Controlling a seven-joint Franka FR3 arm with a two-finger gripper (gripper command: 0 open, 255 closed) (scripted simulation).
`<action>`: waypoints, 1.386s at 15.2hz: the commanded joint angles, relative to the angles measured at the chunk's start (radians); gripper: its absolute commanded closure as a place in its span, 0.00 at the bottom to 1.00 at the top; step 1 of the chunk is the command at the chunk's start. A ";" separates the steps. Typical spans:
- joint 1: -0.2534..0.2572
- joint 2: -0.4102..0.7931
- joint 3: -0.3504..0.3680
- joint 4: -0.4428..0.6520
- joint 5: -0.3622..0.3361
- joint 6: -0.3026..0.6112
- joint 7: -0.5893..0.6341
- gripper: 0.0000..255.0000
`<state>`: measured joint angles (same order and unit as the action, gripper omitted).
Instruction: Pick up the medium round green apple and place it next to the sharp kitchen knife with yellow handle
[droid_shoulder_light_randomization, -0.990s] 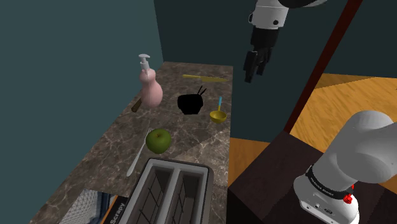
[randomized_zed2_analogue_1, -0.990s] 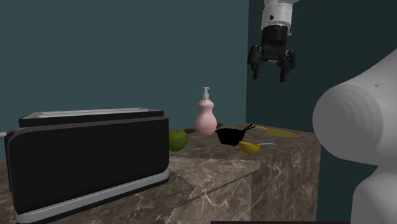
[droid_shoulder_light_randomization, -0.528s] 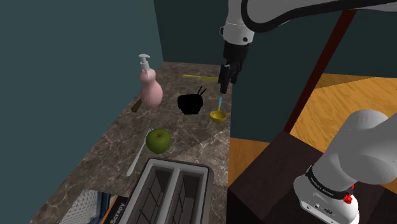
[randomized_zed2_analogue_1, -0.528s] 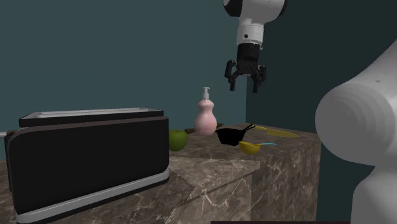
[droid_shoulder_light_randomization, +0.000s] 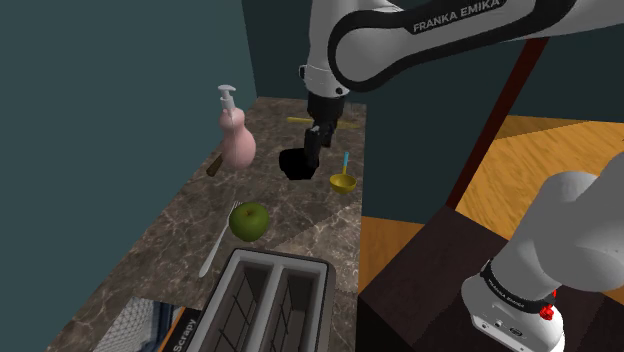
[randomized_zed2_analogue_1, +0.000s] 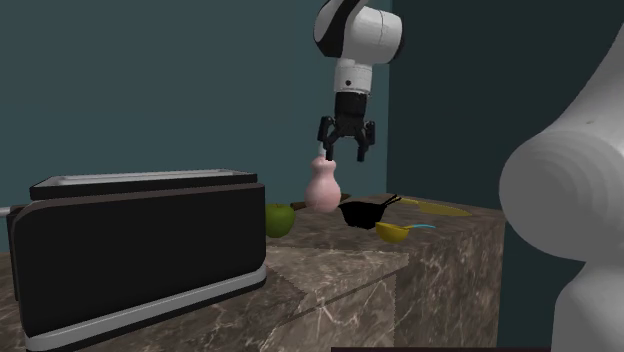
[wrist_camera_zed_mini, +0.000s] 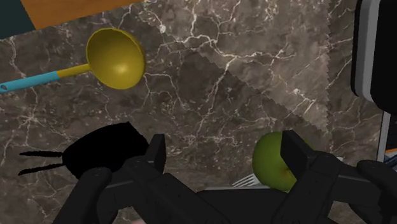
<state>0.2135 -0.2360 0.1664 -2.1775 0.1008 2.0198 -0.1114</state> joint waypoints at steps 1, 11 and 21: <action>0.016 0.055 0.024 0.023 -0.011 0.047 -0.002 0.00; 0.099 0.340 0.116 0.209 -0.135 0.201 0.012 0.00; 0.138 0.479 0.126 0.253 -0.210 0.304 0.038 0.00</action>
<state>0.3521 0.2355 0.2941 -1.9191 -0.1062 2.3105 -0.0734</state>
